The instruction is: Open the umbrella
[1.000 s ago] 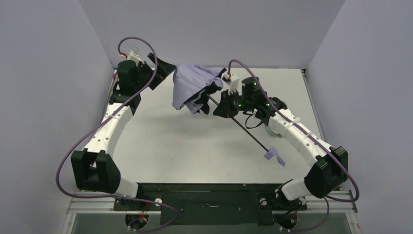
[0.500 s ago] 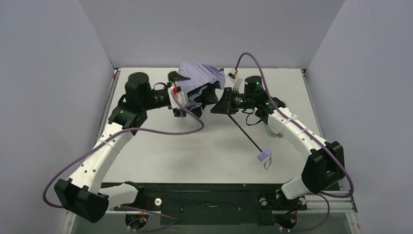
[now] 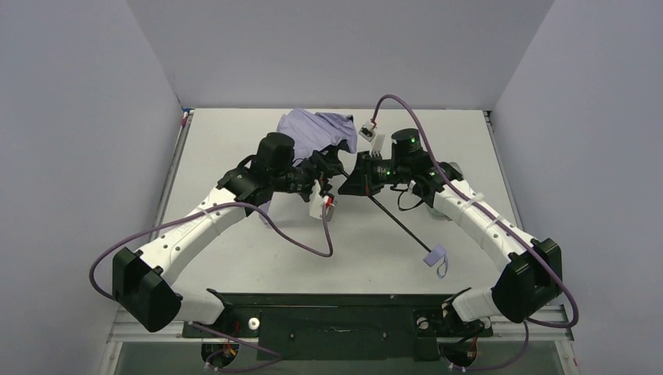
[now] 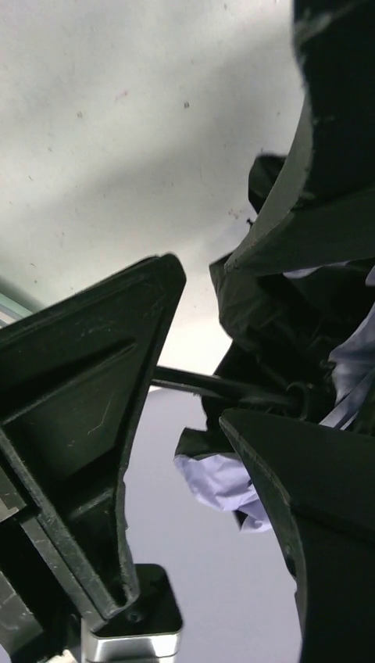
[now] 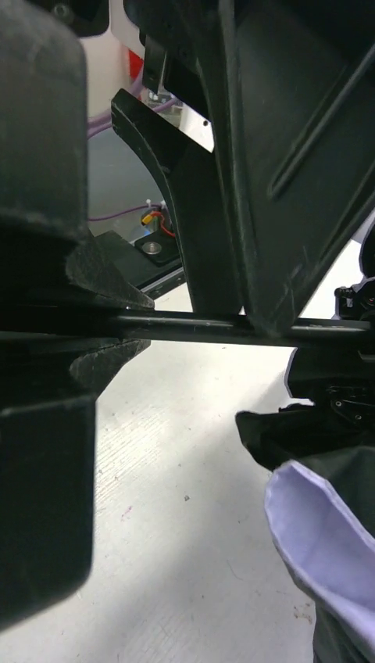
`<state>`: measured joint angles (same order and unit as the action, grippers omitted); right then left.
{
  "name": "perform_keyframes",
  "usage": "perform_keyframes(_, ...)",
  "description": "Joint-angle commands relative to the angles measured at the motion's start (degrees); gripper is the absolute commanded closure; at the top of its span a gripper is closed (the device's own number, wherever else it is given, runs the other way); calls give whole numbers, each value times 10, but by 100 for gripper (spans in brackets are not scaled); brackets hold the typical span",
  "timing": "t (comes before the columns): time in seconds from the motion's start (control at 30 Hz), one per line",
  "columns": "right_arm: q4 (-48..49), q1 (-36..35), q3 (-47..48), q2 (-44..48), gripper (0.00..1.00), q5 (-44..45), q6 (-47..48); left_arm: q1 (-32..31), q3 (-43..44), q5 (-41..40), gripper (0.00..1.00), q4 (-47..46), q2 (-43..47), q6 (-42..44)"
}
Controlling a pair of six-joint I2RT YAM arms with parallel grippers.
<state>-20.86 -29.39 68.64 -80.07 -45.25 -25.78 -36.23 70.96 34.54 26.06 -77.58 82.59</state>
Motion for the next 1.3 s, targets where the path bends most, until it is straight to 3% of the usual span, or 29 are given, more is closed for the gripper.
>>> perform_keyframes(0.0,42,-16,13,27,100,-22,36,-13,-6,-34,44,-44,-12,44)
perform_keyframes(0.17,36,-21,28,9,100,-26,35,-16,-12,-42,60,-50,-18,37)
perform_keyframes(0.3,43,-23,31,-1,100,-28,28,-17,-43,-45,82,-71,-14,38)
perform_keyframes(0.33,47,-24,32,-2,100,-28,26,-18,-52,-43,93,-84,-12,37)
perform_keyframes(0.37,50,-24,32,-2,100,-26,25,-18,-57,-42,98,-93,-10,28)
perform_keyframes(0.57,56,-23,39,5,100,-8,36,-15,-81,-18,100,-134,5,-15)
perform_keyframes(0.63,58,-23,57,8,85,10,43,-6,-86,-8,100,-130,12,-16)
perform_keyframes(0.7,60,-21,79,6,64,26,49,3,-90,8,100,-123,18,-22)
perform_keyframes(0.83,68,-3,129,1,46,49,50,19,-103,31,100,-126,31,-46)
perform_keyframes(0.97,78,43,186,-6,33,73,44,28,-111,51,100,-156,39,-94)
perform_keyframes(1.1,93,115,227,-5,29,135,37,58,-85,97,100,-212,26,-268)
perform_keyframes(1.27,117,209,208,13,30,184,-16,133,-40,152,100,-357,-22,-626)
